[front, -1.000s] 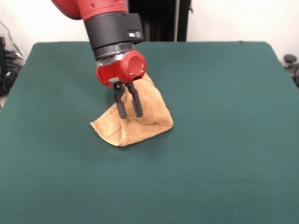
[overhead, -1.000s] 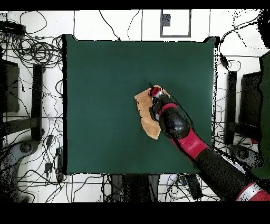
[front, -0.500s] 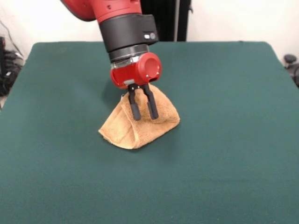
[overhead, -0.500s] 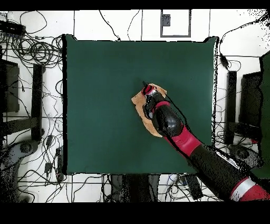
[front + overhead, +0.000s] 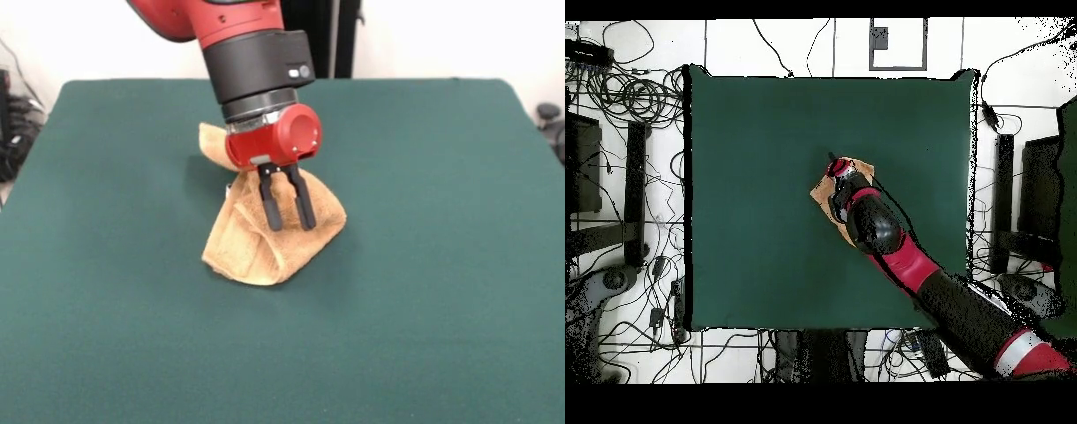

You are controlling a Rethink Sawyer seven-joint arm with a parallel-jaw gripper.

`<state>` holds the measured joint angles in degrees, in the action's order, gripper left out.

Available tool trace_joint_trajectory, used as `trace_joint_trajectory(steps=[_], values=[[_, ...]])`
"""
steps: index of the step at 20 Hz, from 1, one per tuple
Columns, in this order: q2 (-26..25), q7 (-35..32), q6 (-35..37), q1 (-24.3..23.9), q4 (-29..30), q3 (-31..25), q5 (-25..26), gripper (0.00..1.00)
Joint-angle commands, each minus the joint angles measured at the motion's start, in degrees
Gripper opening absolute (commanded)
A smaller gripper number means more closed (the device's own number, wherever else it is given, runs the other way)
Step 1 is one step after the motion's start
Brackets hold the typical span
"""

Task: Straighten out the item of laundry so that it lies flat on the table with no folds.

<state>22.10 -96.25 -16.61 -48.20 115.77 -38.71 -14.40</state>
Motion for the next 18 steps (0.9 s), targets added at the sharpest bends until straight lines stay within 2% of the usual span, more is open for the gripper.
trace_joint_trajectory(steps=[1, 10, 15, 18], values=[[-0.7, -19.8, -0.7, 5.2, 0.0, -0.3, -5.9, 1.00], [3.7, -27.8, -2.4, 8.3, 3.1, -2.6, -9.3, 1.00], [4.0, -29.1, -1.3, 10.3, 0.6, -1.6, -9.9, 1.00], [2.6, -29.0, -0.9, 10.4, -0.8, -0.5, -8.6, 1.00]])
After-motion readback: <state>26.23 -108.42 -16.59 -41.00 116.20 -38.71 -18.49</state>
